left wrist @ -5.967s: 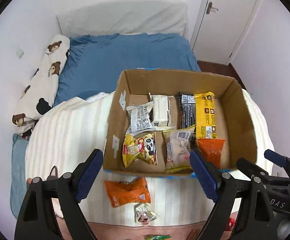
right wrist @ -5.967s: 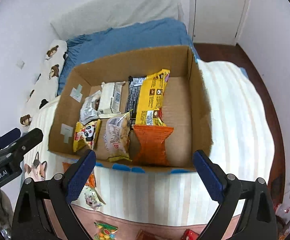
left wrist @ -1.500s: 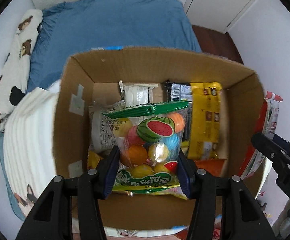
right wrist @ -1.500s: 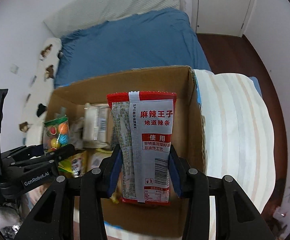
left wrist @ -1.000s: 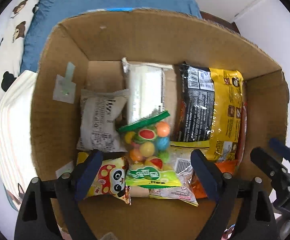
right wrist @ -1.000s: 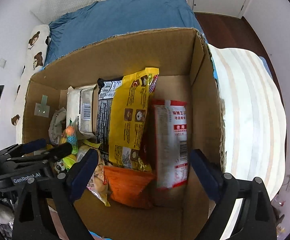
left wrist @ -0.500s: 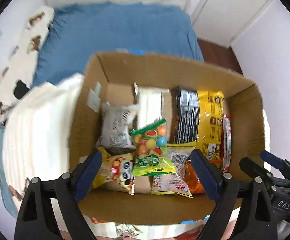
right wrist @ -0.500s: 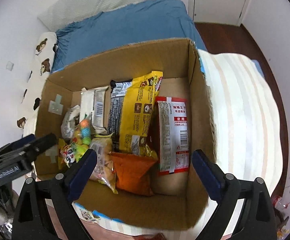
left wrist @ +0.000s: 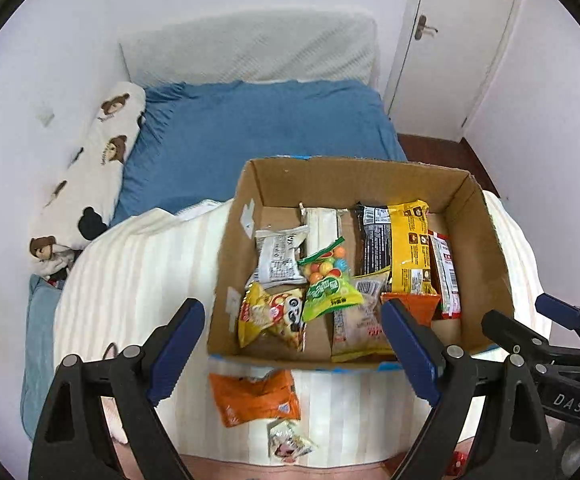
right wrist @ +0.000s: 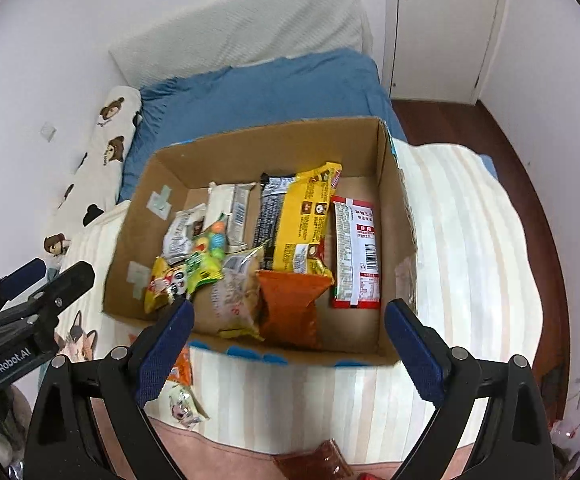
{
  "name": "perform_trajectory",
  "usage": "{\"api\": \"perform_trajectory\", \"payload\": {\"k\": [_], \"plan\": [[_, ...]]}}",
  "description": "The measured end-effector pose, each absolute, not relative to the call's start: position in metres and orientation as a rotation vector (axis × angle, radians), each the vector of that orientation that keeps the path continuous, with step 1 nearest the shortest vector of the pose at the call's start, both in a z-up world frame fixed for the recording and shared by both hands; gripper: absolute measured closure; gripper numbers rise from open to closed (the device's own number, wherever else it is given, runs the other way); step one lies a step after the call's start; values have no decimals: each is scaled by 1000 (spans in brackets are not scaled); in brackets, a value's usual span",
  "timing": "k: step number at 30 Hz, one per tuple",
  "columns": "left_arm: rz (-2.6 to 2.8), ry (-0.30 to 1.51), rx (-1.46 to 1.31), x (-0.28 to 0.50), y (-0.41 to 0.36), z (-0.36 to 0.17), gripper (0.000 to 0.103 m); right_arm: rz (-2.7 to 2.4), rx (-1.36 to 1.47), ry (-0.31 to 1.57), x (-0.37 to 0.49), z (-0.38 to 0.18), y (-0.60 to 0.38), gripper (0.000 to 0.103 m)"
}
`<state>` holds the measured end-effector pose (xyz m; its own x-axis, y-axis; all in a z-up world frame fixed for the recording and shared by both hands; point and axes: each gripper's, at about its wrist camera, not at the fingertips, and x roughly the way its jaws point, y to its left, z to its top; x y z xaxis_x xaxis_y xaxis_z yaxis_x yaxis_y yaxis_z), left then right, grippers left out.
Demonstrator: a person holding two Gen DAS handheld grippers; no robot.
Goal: Organize snacks
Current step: 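Grasp the orange snack bag with the left tool while the right tool grasps the brown pack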
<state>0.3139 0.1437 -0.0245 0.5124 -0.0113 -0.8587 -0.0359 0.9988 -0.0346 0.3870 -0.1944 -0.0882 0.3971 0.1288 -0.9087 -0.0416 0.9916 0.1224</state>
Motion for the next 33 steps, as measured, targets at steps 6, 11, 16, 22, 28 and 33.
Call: {"api": "perform_trajectory", "payload": {"k": [6, 11, 16, 22, 28, 33], "plan": [[19, 979, -74, 275, 147, -6, 12, 133, 104, 1103, 348, -65, -188, 5], [37, 962, -106, 242, 154, -2, 12, 158, 180, 1117, 311, -66, -193, 5], [60, 1054, -145, 211, 165, -41, 12, 131, 324, 1201, 274, -109, -218, 5], [111, 1246, -199, 193, 178, -117, 12, 36, 536, 1365, 237, -198, -251, 5], [144, 1338, -169, 196, 193, -164, 12, -59, 604, 1454, 221, -256, -256, 5], [67, 1319, 55, 226, 186, -174, 12, -146, 652, 1476, 221, -288, -254, 5]]}}
